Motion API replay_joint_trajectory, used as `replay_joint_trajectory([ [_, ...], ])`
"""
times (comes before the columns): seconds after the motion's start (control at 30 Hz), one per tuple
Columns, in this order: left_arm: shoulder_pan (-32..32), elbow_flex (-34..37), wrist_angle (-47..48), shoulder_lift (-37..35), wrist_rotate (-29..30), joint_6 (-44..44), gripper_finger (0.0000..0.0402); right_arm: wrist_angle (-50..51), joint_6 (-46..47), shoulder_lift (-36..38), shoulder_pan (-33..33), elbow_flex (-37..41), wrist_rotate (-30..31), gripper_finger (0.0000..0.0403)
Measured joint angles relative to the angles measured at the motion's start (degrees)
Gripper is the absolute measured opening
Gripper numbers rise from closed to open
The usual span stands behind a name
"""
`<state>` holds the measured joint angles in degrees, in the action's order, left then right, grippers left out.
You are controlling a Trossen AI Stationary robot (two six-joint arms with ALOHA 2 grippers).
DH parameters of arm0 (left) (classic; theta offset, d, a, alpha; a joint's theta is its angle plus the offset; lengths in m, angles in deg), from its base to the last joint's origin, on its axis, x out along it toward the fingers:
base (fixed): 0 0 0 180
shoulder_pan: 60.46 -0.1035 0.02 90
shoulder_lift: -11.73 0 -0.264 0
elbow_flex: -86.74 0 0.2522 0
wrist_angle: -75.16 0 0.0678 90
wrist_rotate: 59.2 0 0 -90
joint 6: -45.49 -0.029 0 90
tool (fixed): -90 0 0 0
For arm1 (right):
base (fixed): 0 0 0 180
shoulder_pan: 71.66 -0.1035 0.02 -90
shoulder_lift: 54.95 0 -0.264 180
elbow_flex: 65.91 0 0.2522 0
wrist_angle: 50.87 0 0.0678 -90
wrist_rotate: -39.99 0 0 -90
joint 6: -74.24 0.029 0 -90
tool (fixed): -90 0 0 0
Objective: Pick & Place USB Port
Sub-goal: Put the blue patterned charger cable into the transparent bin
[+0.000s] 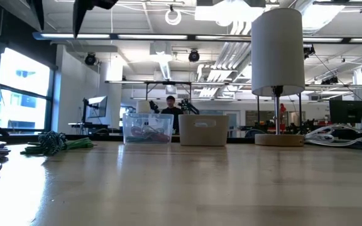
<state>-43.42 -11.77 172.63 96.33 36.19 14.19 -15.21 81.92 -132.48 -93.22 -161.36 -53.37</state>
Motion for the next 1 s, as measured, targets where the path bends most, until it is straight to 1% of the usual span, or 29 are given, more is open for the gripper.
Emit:
replay_joint_trajectory([
  [0.2, 0.1, 4.5, -5.6, 0.0, 0.3, -6.9, 0.0208, 0.2, 0.0, 0.0, -1.6, 0.0, 1.5, 0.0153],
  [0.37, 0.1, 8.7, -9.7, 0.0, -0.6, -6.9, 0.0208, 1.3, -0.2, 0.0, -3.1, 0.0, 4.0, 0.0153],
  [0.47, 0.2, 11.3, -13.8, 0.0, -1.5, -6.4, 0.0208, 3.8, -0.9, 0.0, -3.9, 0.0, 5.0, 0.0153],
  [0.57, 0.2, 13.8, -17.7, 0.0, -1.5, -6.4, 0.0208, 5.5, -0.2, 0.0, -4.6, 0.0, 7.3, 0.0153],
  [0.77, 0.2, 19.7, -23.4, 0.0, -1.4, -6.4, 0.0208, 5.3, 2.6, 0.0, -5.3, 0.0, 8.0, 0.0154],
  [1.0, 0.2, 26.0, -27.4, 0.0, 2.5, -6.7, 0.0208, 5.3, 5.8, 0.0, -5.9, 0.0, 8.0, 0.0154],
])
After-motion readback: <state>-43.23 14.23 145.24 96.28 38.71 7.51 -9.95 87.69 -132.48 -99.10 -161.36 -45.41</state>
